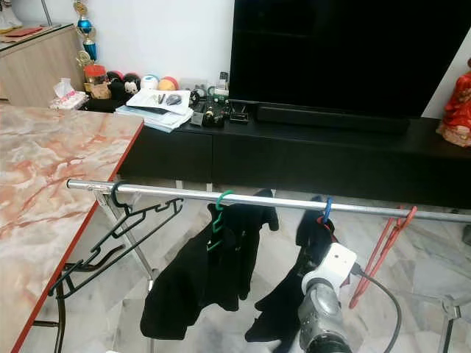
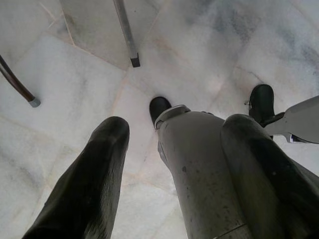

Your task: Hang hanger

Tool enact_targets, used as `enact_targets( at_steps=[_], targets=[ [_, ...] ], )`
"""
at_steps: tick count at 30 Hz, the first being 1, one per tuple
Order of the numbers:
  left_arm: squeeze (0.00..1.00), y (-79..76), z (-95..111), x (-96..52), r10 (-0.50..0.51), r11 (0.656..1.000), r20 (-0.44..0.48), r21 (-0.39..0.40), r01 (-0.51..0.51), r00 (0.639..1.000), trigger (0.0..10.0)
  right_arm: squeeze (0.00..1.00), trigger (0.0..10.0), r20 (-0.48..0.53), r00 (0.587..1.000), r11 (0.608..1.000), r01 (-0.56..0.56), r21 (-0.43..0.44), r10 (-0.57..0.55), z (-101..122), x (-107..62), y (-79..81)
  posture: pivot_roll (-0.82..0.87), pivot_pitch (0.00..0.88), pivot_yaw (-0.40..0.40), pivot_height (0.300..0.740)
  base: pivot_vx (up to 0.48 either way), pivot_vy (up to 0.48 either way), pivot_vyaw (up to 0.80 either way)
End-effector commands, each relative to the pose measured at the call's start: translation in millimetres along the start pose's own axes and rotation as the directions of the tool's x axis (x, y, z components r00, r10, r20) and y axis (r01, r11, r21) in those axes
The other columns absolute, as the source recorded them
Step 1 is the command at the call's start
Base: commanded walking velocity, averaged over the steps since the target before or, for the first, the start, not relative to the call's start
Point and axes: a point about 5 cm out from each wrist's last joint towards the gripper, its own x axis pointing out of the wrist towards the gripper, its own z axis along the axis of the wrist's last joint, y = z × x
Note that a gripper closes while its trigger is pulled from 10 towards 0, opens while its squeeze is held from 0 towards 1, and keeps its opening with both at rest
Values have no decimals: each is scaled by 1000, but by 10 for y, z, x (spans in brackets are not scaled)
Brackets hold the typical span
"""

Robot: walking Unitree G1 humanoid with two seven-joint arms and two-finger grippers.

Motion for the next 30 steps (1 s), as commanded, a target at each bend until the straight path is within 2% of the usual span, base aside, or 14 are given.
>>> enact_targets(
  at_steps=[1, 8, 18, 22, 26, 30],
  targets=[
    [0, 9, -68, -11, -4, 1000, -26, 8, 4, 1000, 10000, 0, 10000, 1, 1000, 1000, 12, 9, -12, 54, 23, -16, 94, 0, -61, 740, 0, 0, 0],
    [0, 4, -114, -19, -7, 1000, -39, 13, 8, 999, 10000, 0, 10000, 8, 1000, 1000, -19, -2, 19, 84, 33, 24, 101, 0, -66, 740, 0, 0, 0],
    [0, -12, -70, -8, -6, 1000, -28, 12, 7, 1000, 10000, 0, 10000, 40, 998, 999, -42, -26, 43, 363, 116, 116, 110, 0, -73, 740, 0, 0, 0],
    [0, -14, -80, -9, -10, 1000, -33, 14, 10, 999, 10000, 0, 10000, -14, 998, 994, -70, -83, 69, 375, 136, 143, 111, 0, -75, 740, 0, 0, 0],
    [0, -8, -92, -13, -10, 1000, -36, 13, 10, 999, 10000, 0, 10000, -96, 993, 979, -91, -180, 74, 326, 143, 134, 119, 0, -81, 740, 0, 0, 0],
    [0, -9, -99, -14, -11, 1000, -37, 14, 12, 999, 10000, 0, 10000, -137, 988, 975, -95, -203, 68, 273, 138, 103, 126, 0, -82, 740, 0, 0, 0]
  ],
)
